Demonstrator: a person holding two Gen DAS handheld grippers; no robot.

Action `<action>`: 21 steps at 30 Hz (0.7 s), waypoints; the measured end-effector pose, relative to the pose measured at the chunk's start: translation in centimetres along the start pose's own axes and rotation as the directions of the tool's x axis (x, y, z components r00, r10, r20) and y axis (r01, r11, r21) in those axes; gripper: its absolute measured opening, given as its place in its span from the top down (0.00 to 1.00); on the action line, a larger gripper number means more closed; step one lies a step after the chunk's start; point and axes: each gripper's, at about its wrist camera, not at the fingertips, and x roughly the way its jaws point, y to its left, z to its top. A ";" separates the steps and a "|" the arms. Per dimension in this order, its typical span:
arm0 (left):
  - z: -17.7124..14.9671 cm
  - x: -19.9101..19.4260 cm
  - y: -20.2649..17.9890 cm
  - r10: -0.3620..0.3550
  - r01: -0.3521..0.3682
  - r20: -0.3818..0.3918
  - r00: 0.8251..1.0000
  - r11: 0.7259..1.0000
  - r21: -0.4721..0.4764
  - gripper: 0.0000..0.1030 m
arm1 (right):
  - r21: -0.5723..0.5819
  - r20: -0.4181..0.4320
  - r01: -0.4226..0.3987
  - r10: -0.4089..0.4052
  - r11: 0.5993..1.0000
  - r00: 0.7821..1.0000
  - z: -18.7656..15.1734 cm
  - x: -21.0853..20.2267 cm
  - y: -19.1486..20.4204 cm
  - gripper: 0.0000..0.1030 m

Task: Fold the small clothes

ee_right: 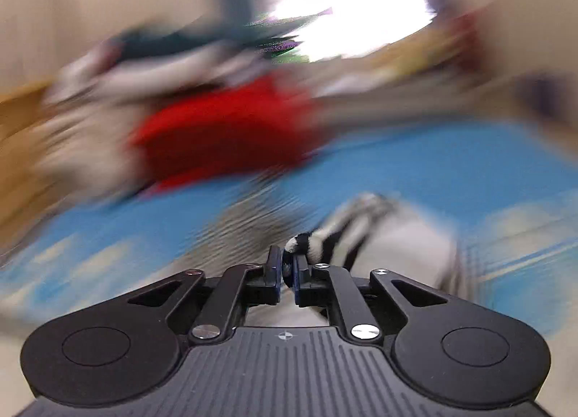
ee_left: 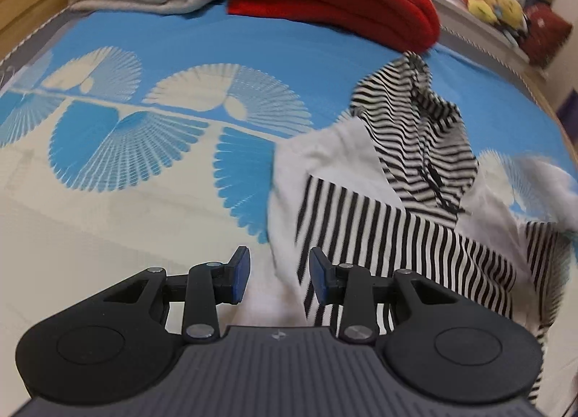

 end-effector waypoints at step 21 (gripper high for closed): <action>-1.0 5.2 -0.9 -0.101 0.082 -0.121 0.988 0.985 -0.154 0.78 | 0.393 -0.334 0.355 -0.229 0.848 0.915 -1.8 0.7 -6.4 0.59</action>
